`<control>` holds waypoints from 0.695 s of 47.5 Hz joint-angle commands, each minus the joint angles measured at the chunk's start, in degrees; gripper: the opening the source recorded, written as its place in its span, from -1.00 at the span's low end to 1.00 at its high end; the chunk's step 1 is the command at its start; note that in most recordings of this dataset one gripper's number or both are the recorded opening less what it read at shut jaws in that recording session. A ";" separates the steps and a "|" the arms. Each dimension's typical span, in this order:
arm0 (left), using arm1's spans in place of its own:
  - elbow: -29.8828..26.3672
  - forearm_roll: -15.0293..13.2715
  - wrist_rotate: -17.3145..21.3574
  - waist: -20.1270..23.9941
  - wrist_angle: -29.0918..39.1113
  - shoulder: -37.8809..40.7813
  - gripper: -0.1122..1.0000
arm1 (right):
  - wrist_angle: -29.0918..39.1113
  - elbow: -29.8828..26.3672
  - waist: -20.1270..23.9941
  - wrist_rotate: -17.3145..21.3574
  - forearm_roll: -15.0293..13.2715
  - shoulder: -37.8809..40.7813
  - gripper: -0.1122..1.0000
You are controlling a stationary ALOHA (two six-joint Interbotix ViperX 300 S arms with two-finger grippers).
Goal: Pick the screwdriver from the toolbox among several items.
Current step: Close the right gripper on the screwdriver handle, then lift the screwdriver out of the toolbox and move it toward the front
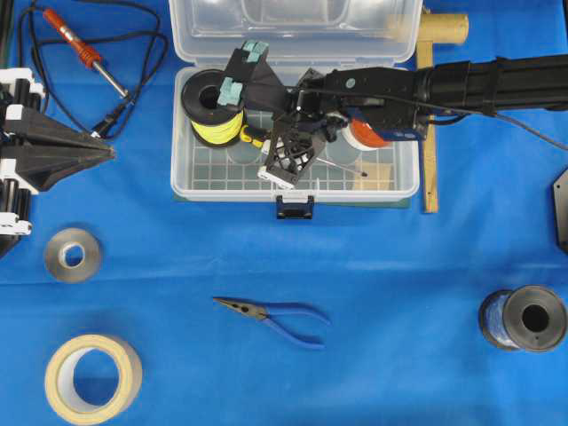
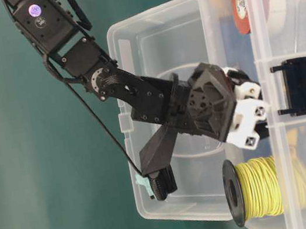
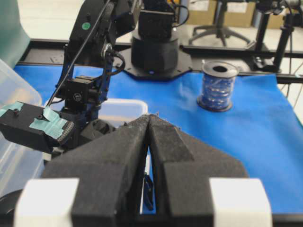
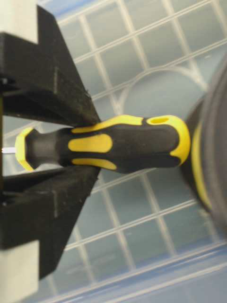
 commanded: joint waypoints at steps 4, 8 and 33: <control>-0.62 -0.09 0.00 0.18 -0.53 0.18 -0.80 | 3.25 -1.14 0.26 0.53 0.18 -7.47 -0.29; -0.62 -0.09 0.00 0.18 -0.44 0.18 -0.80 | 5.45 -1.14 0.70 0.88 0.18 -11.16 -0.29; -0.53 -0.09 -0.35 0.18 -0.53 0.18 -0.80 | 7.82 -2.64 19.78 13.01 -2.37 -17.05 -0.29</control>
